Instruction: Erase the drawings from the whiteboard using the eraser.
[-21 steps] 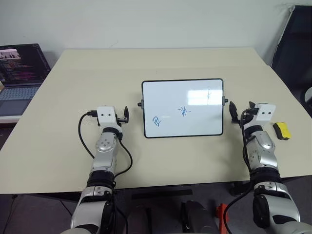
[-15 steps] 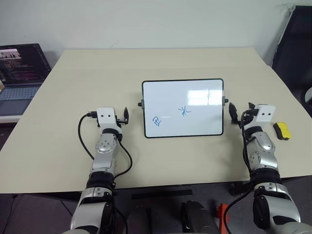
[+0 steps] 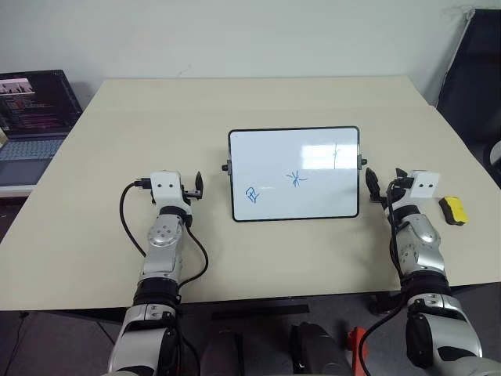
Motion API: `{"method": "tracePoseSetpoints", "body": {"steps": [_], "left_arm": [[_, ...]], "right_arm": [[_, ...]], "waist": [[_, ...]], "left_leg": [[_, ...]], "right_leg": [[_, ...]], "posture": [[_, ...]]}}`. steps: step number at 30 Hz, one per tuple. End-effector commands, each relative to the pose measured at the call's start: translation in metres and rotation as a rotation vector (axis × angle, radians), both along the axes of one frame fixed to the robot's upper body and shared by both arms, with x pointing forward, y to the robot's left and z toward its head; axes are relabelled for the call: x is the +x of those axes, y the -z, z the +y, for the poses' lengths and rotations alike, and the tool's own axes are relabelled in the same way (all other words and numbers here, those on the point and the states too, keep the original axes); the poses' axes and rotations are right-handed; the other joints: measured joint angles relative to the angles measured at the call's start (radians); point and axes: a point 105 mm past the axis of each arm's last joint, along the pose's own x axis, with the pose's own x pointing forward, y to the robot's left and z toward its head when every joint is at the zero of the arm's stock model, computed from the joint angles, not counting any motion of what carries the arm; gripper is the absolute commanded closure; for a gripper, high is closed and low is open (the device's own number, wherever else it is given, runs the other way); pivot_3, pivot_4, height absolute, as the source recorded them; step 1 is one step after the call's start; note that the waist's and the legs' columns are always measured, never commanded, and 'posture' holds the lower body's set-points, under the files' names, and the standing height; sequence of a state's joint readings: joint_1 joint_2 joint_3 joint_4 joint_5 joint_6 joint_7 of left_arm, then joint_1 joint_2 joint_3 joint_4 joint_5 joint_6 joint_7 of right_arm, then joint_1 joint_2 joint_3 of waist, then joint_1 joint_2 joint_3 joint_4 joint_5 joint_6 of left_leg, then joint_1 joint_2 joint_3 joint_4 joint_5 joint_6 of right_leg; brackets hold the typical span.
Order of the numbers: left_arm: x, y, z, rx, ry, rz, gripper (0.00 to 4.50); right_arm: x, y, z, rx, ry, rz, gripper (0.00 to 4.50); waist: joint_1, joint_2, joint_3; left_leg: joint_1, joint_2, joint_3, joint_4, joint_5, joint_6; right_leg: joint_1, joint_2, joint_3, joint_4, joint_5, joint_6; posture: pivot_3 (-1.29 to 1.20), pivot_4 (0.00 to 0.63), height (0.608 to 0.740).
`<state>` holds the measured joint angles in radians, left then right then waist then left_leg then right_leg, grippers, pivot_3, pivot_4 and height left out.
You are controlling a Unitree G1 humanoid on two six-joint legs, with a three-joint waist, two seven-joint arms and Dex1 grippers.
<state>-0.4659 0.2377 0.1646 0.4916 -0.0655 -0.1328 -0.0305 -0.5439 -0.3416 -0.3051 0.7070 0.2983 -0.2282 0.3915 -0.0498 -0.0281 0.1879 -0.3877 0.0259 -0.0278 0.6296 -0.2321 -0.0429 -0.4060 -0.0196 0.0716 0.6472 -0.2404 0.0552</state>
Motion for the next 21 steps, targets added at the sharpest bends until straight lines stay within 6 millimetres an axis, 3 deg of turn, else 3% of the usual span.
{"method": "tracePoseSetpoints", "body": {"steps": [1,9,15,18,21], "left_arm": [[-0.003,-0.016,0.010,-0.019,-0.022,-0.046,0.00],[-0.004,-0.010,0.014,-0.014,0.027,-0.017,0.00],[-0.007,-0.058,0.007,-0.115,0.318,-0.117,0.00],[-0.019,-0.081,-0.007,-0.121,0.563,-0.090,0.00],[-0.043,-0.111,-0.033,-0.170,0.873,-0.040,0.00]], "right_arm": [[0.000,-0.012,-0.014,0.024,0.027,-0.031,0.08],[-0.005,-0.018,-0.038,0.018,0.075,-0.032,0.08],[-0.012,-0.029,-0.044,-0.007,0.068,-0.053,0.08],[-0.016,-0.043,-0.049,-0.001,0.060,-0.076,0.08],[-0.019,-0.055,-0.046,-0.016,0.010,-0.073,0.08]], "waist": [[0.000,0.000,0.000],[-0.003,0.000,0.000],[-0.006,0.000,0.000],[-0.007,0.000,0.000],[-0.008,0.000,0.000]], "left_leg": [[0.000,0.000,0.000,0.000,0.000,0.000],[0.000,0.000,0.000,0.000,0.000,0.000],[0.000,0.000,0.000,0.000,0.000,0.000],[-0.001,0.000,0.000,0.000,0.000,0.000],[-0.001,0.000,0.000,0.000,0.000,0.000]], "right_leg": [[0.000,0.000,0.000,0.000,0.000,0.000],[0.000,0.000,0.000,0.000,0.000,0.000],[0.000,0.000,0.000,0.000,0.000,0.000],[0.000,0.000,0.000,0.000,0.000,0.000],[-0.001,0.000,0.000,0.001,0.000,0.000]], "posture": [[0.00,0.150,0.740],[0.00,0.150,0.740],[0.00,0.150,0.740],[0.00,0.150,0.740],[0.00,0.150,0.740]]}}
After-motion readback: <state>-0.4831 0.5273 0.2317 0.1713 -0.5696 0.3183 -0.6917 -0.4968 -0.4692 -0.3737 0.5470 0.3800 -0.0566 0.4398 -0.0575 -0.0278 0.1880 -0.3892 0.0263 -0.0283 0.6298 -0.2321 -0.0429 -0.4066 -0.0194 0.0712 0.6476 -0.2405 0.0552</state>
